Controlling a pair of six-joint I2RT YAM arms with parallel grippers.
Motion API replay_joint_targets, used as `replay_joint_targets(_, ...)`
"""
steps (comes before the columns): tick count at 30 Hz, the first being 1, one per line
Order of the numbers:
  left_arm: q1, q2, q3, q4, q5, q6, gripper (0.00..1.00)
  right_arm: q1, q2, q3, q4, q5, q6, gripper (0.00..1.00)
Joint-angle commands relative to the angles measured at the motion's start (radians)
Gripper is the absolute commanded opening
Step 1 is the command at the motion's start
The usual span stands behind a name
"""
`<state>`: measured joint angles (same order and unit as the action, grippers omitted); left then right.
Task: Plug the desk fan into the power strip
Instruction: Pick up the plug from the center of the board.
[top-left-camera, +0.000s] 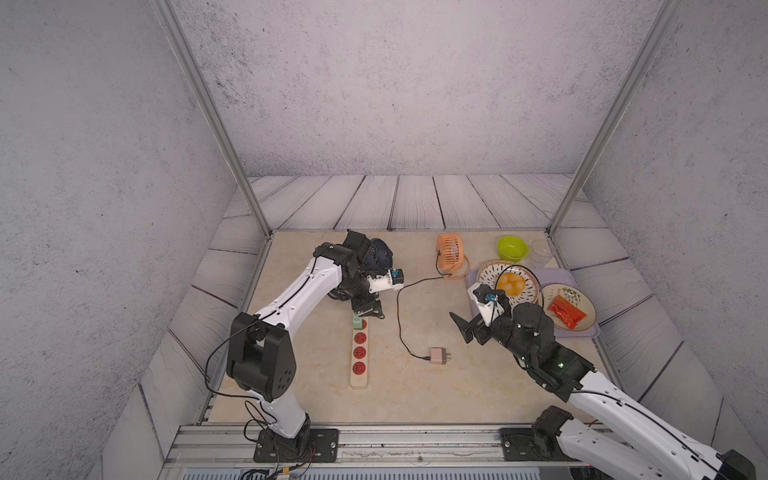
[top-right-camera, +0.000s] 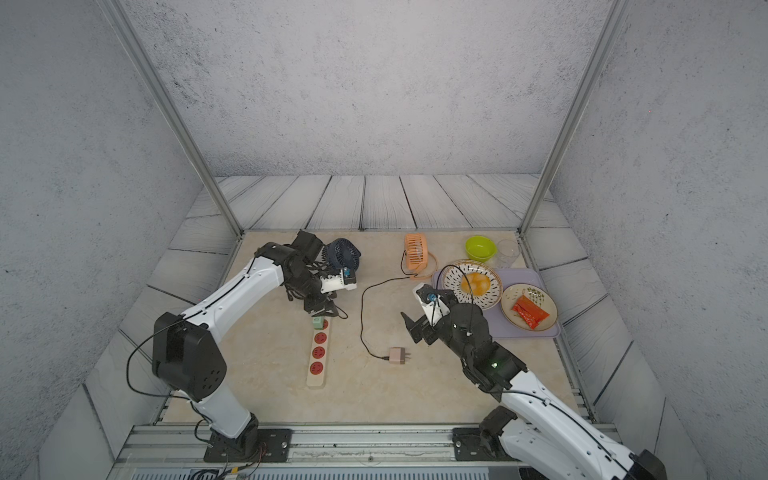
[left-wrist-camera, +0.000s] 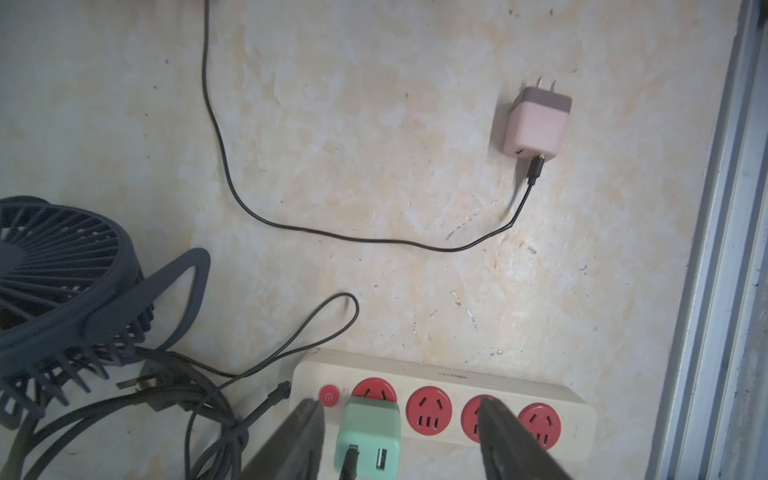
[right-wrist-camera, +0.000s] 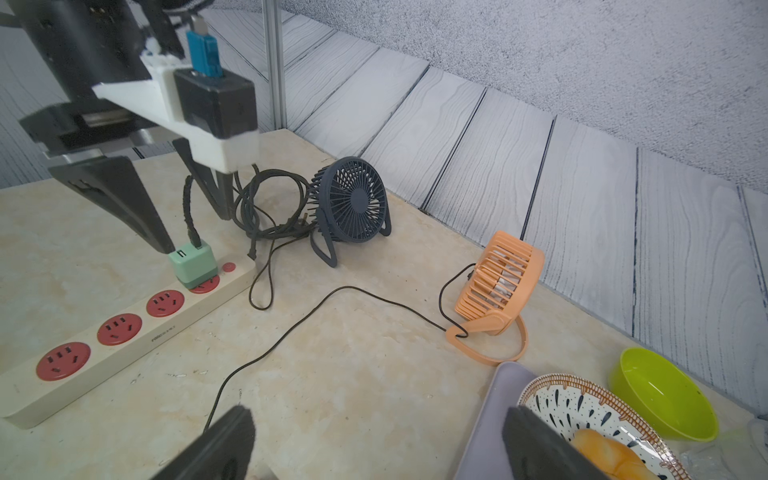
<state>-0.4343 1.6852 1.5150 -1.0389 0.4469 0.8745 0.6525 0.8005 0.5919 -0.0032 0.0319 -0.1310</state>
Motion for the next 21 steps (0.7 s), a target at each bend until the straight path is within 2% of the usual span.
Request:
replay_joint_targets(1,-0.003,-0.040,0.035,-0.013,0.087,-0.067,0.65,0.001,0.002,-0.001,0.012,-0.010,-0.002,0.99)
replay_joint_targets(7,-0.003,-0.133,0.014,0.069,0.157,-0.197,0.65,0.001,0.009,0.003,0.008,-0.027,-0.011,0.99)
replay_joint_targets(10,-0.003,-0.188,-0.020,0.114,0.154,-0.278,0.72,0.001,0.001,0.004,0.003,-0.061,-0.035,0.99)
replay_joint_targets(14,-0.003,-0.231,-0.015,0.094,0.176,-0.376,0.72,0.002,-0.028,0.008,-0.013,-0.072,-0.056,0.99)
replay_joint_targets(15,-0.003,-0.241,-0.020,0.094,0.180,-0.400,0.75,0.001,-0.031,0.012,-0.023,-0.076,-0.062,0.99)
replay_joint_targets(17,-0.003,-0.263,-0.037,0.094,0.175,-0.443,0.79,0.001,-0.020,0.021,-0.046,-0.090,-0.073,0.99)
replay_joint_targets(21,-0.003,-0.290,-0.072,0.073,0.152,-0.487,0.81,0.003,0.033,0.030,-0.082,-0.165,-0.110,0.99)
